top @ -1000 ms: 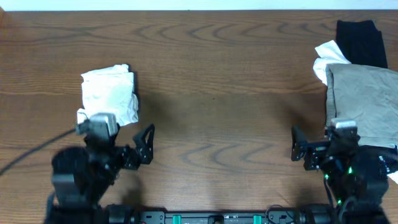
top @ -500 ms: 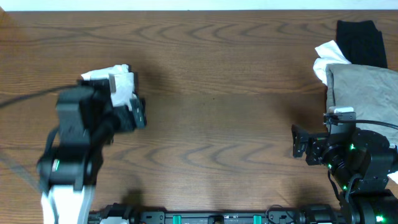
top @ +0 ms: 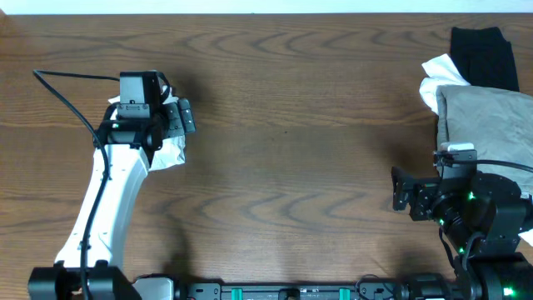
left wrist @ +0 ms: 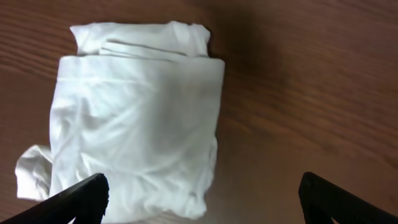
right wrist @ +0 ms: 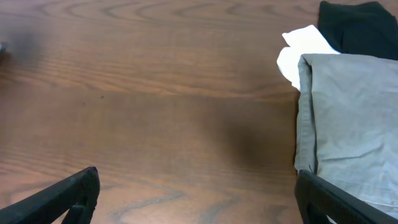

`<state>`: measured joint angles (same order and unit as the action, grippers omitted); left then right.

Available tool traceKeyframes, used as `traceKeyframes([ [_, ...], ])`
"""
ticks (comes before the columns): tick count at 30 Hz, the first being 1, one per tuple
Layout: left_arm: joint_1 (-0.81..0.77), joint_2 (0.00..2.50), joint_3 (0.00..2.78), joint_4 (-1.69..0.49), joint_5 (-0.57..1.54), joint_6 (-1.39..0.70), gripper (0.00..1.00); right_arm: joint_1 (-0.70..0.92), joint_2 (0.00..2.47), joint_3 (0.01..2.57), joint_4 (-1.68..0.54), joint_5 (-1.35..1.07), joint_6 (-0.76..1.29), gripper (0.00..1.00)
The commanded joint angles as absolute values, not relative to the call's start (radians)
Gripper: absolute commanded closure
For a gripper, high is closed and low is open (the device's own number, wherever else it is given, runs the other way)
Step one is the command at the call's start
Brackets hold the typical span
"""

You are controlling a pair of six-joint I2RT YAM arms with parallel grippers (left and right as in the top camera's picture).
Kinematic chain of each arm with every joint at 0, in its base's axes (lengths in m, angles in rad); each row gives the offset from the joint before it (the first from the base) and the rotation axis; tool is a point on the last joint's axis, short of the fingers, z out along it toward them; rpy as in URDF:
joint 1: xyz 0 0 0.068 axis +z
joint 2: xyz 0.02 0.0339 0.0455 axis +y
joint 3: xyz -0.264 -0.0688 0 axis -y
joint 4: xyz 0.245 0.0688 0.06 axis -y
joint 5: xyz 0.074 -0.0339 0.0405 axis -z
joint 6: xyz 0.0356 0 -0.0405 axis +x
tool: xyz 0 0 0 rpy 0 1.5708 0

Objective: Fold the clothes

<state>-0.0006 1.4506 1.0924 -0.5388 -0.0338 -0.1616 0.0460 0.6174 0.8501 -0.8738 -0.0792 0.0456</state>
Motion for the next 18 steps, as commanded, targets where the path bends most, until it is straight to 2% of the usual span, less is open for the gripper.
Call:
traceKeyframes([
  [1,0.019,1.493,1.075,-0.521,-0.028,-0.181,0.02,0.040,0.631,0.869,-0.875,-0.070,0.056,0.01],
  [18,0.196,1.748,1.046,-0.408,0.126,-0.182,0.02,0.040,0.653,0.869,-0.875,-0.070,0.055,0.01],
])
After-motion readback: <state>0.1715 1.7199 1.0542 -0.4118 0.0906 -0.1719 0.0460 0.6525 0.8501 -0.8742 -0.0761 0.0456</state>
